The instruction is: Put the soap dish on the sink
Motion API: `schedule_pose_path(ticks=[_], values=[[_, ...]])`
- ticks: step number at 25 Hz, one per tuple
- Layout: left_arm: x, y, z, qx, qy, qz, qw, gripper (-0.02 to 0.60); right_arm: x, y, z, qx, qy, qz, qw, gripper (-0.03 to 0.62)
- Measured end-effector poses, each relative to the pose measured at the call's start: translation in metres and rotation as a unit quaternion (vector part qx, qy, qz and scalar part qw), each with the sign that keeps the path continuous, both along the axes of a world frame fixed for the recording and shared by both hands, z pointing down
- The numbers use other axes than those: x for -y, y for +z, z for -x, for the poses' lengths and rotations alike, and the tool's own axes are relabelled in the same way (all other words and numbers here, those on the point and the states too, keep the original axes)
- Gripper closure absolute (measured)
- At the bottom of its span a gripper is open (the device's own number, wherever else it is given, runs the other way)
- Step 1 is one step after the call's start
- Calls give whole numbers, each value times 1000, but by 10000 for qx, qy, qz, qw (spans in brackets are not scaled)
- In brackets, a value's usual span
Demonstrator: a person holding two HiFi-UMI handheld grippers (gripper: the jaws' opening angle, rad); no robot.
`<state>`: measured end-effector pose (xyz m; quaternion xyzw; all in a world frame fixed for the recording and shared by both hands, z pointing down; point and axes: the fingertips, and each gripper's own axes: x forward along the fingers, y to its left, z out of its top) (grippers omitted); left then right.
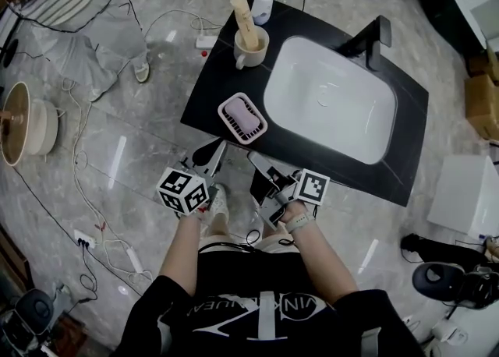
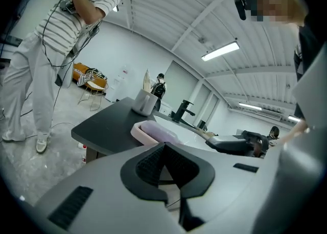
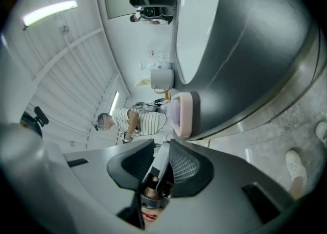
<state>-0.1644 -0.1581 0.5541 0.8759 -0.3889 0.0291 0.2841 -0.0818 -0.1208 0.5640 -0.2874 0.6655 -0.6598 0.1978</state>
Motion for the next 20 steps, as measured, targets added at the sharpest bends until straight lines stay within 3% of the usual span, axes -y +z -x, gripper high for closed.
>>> schedule_pose_path(ticks=[4, 8, 20], values=[[3, -9, 4, 58, -61, -90, 9999, 568, 8, -18, -9, -293, -104, -570, 9979, 545], [7, -19, 7, 89, -121, -178, 9997, 568, 19, -36, -20, -680, -138, -1078, 9918, 556], [18, -53, 21, 158, -395, -485, 9979, 568, 46, -79, -47, -1236, 6, -1778, 9763, 566]])
